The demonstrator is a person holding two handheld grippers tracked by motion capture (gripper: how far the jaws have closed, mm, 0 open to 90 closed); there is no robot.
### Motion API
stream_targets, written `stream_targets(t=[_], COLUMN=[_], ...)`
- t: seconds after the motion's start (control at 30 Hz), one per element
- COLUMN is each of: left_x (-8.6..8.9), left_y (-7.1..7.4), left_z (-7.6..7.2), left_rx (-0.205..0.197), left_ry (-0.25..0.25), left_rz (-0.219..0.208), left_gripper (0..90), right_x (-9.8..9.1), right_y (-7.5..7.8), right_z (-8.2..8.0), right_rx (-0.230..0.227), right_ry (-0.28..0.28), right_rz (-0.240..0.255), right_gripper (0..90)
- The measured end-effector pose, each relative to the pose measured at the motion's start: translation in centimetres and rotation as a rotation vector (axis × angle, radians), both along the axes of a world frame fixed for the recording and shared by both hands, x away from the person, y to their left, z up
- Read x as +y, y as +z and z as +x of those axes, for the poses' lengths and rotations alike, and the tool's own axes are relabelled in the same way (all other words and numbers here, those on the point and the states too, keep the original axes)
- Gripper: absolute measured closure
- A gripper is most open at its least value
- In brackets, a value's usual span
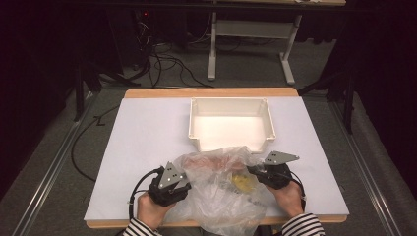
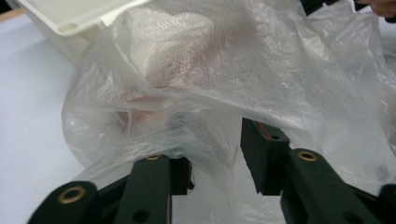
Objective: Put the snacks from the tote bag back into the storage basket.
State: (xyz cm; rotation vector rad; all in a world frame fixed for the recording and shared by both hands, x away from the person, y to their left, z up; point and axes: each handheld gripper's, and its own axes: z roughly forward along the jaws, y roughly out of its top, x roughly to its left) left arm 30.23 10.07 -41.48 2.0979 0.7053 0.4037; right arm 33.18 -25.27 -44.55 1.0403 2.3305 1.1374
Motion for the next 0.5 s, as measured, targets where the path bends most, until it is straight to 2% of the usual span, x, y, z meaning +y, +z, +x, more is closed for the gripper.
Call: stream_targets(t=[0.07,0.17,0.27,0.33,0.4,0.5], left_x=[0.1,0.5,0.7,0.6,0.5,0.4], left_y=[0.4,0.6,0.5,0.5,0.5,0.5], left_z=[0.2,0.5,0.9,1.1,1.3,1.8], left_rx=[-0.007,-0.007,0.004,0.005,0.01,0.024], left_ry=[0.008,0.028,0.057,0.065,0.072,0.082], left_rz=[0.002,-0.018,-0.033,-0.04,-0.031,-0.029], left_gripper=[64.8,68.3,73.8,77.0,80.5,85.6], right_x=[-0.2,-0.5,-0.5,-0.3,-0.1,0.1], right_y=[0.5,1.4,2.4,2.6,2.7,2.5], right_z=[-0.4,-1.2,-2.6,-3.3,-3.7,-4.1], right_rx=[-0.016,-0.028,-0.058,-0.069,-0.076,-0.083], right_ry=[-0.009,-0.014,0.007,0.018,0.03,0.021], right_rz=[0.01,0.042,0.041,0.042,0.046,0.046], right_gripper=[71.8,66.4,62.4,59.0,55.7,50.8])
